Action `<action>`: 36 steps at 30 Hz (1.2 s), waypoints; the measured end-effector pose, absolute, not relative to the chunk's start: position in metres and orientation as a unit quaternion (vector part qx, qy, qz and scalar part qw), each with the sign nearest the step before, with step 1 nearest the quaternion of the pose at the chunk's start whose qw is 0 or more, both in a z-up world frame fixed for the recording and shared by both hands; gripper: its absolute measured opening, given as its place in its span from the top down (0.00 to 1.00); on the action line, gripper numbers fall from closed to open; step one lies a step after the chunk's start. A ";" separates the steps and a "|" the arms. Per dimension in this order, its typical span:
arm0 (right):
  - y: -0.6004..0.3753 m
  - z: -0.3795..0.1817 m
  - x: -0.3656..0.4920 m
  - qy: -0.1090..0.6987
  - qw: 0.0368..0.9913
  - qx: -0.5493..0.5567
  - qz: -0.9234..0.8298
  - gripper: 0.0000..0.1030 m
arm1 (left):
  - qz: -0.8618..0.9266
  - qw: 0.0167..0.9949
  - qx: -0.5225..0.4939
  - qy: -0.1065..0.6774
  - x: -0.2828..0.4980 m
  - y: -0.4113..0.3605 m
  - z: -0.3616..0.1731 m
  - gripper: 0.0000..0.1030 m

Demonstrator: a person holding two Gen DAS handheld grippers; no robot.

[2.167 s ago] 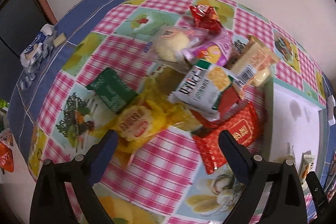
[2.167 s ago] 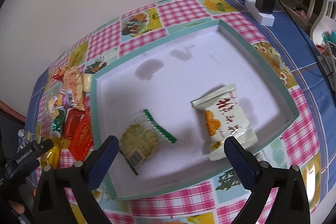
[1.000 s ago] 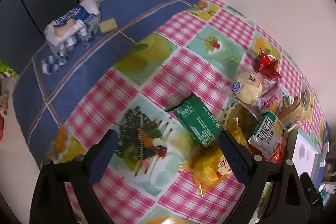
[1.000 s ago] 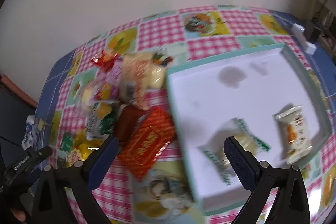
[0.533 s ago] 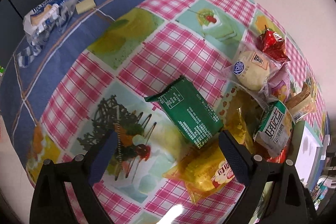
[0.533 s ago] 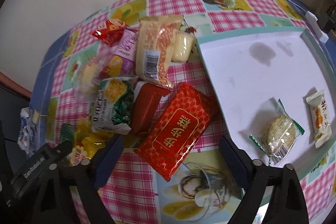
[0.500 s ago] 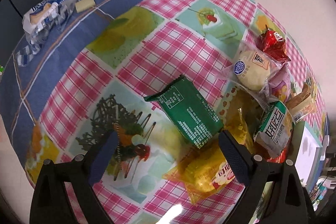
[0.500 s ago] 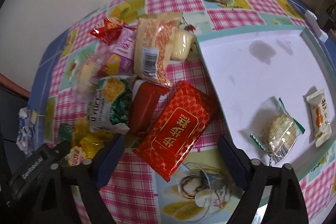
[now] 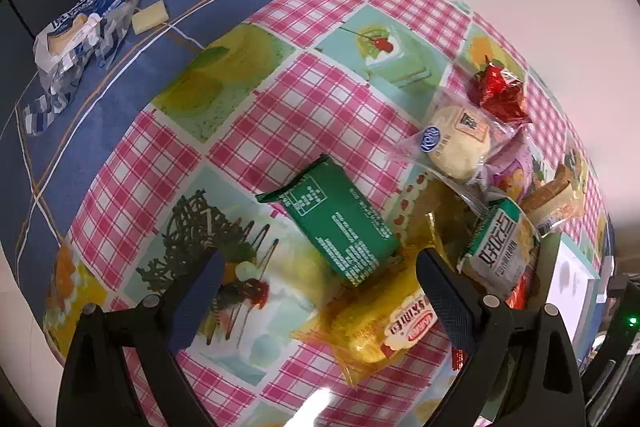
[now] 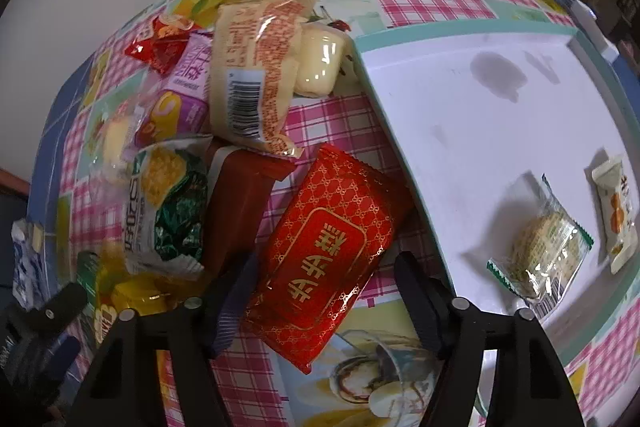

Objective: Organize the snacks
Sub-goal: 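Withdraw both open tools from the tray back toward the snack pile, then grasp the yellow bread bag with the left tool while the right tool approaches the red packet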

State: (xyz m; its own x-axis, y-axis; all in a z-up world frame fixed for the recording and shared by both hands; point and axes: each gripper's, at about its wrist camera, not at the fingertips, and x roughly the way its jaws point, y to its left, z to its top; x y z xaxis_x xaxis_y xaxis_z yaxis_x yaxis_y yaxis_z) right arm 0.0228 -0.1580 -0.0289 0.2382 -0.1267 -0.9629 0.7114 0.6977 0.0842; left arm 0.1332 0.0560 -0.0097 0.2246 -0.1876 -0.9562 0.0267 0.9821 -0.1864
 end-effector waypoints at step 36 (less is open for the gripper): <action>-0.082 -0.054 0.002 0.578 0.766 0.148 -0.238 0.28 | -0.127 0.755 0.071 0.639 0.112 -0.029 -0.036 0.31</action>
